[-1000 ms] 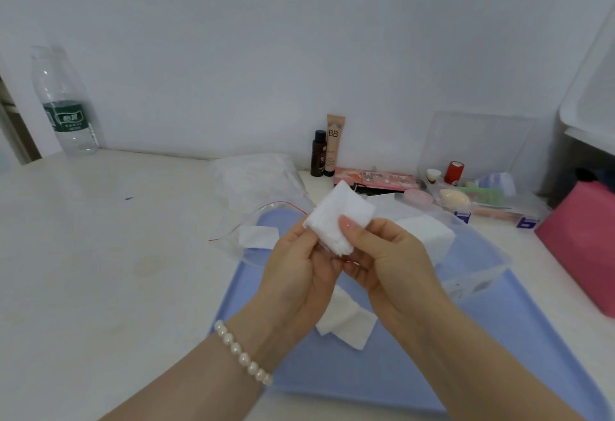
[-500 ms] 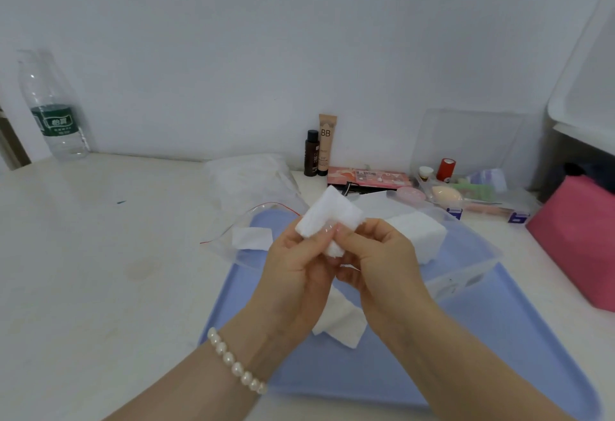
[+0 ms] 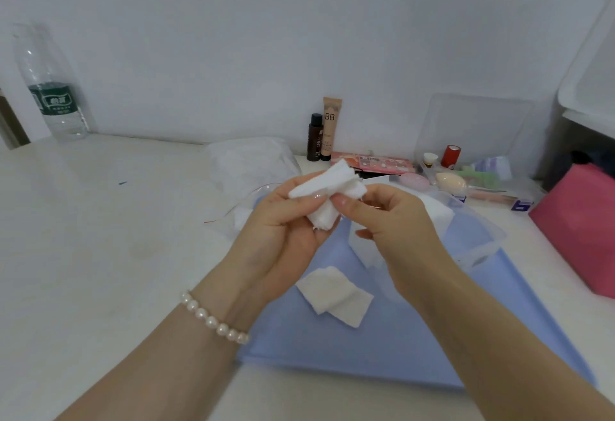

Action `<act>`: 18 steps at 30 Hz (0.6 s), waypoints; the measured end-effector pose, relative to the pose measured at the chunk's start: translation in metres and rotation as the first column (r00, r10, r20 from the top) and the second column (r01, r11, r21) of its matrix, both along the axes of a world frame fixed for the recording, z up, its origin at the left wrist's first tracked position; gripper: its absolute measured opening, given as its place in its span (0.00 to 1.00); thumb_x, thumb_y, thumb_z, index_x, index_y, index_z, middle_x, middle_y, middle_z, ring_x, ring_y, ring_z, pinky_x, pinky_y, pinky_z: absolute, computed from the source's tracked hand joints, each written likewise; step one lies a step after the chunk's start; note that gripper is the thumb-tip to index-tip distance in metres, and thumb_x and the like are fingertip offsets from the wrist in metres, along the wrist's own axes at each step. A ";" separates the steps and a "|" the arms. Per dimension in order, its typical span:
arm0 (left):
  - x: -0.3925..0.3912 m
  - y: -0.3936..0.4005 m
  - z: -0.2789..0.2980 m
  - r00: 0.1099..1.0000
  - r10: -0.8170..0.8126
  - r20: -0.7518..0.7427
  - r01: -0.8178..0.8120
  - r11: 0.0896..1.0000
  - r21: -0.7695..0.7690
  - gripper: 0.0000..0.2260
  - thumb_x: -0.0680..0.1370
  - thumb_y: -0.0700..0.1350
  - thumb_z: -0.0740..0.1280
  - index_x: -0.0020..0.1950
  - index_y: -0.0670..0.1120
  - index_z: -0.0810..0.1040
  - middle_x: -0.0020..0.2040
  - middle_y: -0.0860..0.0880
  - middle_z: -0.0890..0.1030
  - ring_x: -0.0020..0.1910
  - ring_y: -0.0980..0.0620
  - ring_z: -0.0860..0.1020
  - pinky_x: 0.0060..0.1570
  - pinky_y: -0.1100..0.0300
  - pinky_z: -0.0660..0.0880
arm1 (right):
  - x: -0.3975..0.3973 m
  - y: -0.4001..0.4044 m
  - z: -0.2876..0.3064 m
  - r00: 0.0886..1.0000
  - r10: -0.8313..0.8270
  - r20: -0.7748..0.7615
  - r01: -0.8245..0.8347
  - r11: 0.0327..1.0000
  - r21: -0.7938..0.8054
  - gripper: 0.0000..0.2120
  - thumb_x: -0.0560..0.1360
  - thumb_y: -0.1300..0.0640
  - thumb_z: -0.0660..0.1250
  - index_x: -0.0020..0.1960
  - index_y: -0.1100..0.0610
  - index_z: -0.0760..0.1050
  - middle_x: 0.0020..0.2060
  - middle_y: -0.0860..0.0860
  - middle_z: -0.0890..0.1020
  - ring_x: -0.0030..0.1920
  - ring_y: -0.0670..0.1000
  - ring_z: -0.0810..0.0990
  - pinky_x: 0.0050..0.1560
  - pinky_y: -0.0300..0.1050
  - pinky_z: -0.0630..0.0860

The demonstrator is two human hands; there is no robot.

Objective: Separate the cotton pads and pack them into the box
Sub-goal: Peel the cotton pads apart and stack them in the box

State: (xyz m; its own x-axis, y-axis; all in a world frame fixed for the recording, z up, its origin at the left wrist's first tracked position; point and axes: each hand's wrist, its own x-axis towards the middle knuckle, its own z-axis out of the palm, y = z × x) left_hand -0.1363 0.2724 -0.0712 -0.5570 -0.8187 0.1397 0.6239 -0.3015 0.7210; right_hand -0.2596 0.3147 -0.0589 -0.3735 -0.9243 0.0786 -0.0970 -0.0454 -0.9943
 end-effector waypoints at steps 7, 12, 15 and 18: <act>0.003 -0.002 0.000 0.952 0.137 0.274 -0.079 0.974 -0.214 0.10 0.67 0.40 0.72 0.47 0.41 0.78 0.42 0.46 0.83 0.43 0.53 0.80 0.45 0.64 0.77 | -0.004 -0.001 0.001 0.982 0.009 -0.190 -0.015 0.999 -0.031 0.04 0.70 0.61 0.70 0.39 0.59 0.76 0.34 0.52 0.78 0.34 0.46 0.74 0.36 0.39 0.73; 0.016 -0.009 0.003 0.806 0.265 0.529 -0.039 0.916 -0.399 0.23 0.58 0.41 0.80 0.51 0.44 0.78 0.43 0.45 0.85 0.43 0.47 0.84 0.45 0.56 0.80 | -0.010 0.001 0.009 0.944 0.133 -0.302 -0.114 0.990 0.079 0.08 0.68 0.65 0.70 0.36 0.58 0.72 0.30 0.55 0.77 0.28 0.47 0.75 0.27 0.39 0.71; 0.017 -0.008 0.006 0.862 0.181 0.474 -0.049 0.959 -0.278 0.19 0.61 0.39 0.73 0.51 0.39 0.80 0.44 0.42 0.85 0.42 0.46 0.83 0.42 0.55 0.81 | -0.004 0.003 0.006 0.962 0.109 -0.250 -0.111 0.994 0.007 0.08 0.68 0.65 0.72 0.38 0.59 0.72 0.27 0.52 0.77 0.23 0.46 0.76 0.25 0.41 0.73; 0.017 -0.013 0.009 0.938 0.188 0.292 -0.160 0.980 -0.115 0.11 0.69 0.35 0.68 0.52 0.38 0.79 0.44 0.42 0.84 0.41 0.48 0.82 0.35 0.61 0.79 | 0.007 0.004 0.002 0.992 0.038 -0.116 -0.054 0.990 -0.132 0.06 0.72 0.63 0.69 0.40 0.57 0.72 0.31 0.50 0.77 0.27 0.49 0.78 0.30 0.44 0.77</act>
